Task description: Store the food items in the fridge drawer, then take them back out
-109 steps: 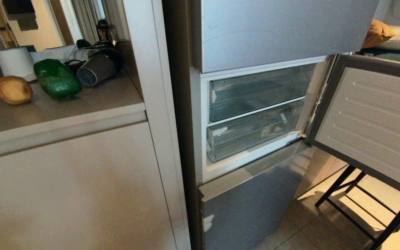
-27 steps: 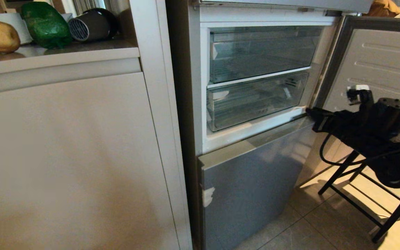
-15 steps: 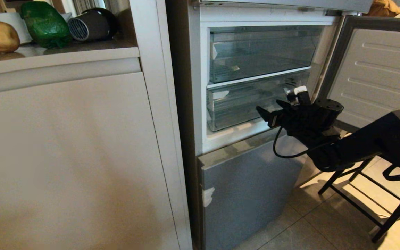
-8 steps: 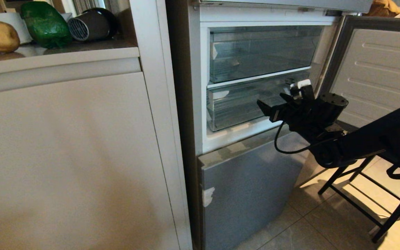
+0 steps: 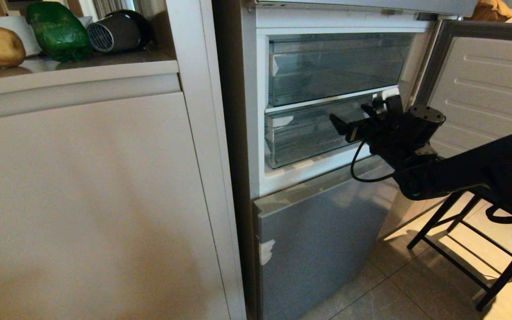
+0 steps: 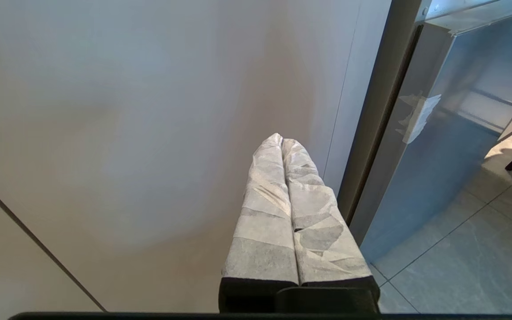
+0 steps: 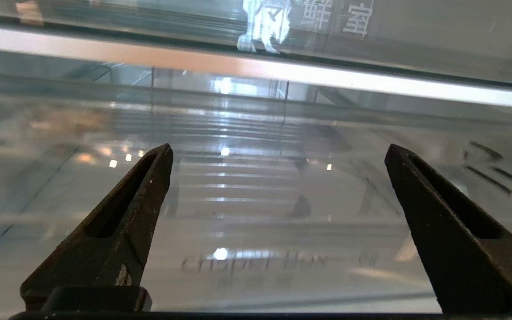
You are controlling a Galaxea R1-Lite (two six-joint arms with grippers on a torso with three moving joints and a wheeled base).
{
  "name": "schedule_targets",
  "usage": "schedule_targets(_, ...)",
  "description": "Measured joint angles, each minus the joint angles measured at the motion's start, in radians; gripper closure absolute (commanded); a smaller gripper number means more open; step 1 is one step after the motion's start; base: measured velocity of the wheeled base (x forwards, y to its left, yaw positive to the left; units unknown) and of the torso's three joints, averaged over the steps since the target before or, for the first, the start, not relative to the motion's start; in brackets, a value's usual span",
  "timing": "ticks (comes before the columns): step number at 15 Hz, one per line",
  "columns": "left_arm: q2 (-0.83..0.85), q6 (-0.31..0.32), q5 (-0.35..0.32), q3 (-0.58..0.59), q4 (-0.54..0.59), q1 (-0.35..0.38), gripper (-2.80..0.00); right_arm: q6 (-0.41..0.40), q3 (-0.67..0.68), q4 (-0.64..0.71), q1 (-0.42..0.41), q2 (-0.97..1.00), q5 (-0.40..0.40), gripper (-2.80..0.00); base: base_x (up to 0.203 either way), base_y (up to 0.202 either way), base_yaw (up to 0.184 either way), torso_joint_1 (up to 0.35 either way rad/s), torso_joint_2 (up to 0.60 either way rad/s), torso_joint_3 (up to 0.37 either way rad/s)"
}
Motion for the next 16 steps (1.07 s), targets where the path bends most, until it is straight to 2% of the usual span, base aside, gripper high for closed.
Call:
schedule_targets(11,0.0,0.0,0.0,0.0,0.0,0.0,0.0,-0.002,-0.139,0.049,-0.003,0.078,-0.033,-2.8,0.0,0.0,0.0,0.0,0.0,0.0)
schedule_targets(16,0.0,0.0,0.0,0.0,0.0,0.0,0.0,-0.021,-0.15,0.043,-0.003,0.088,-0.035,-2.8,0.0,0.0,0.0,0.0,0.0,0.0)
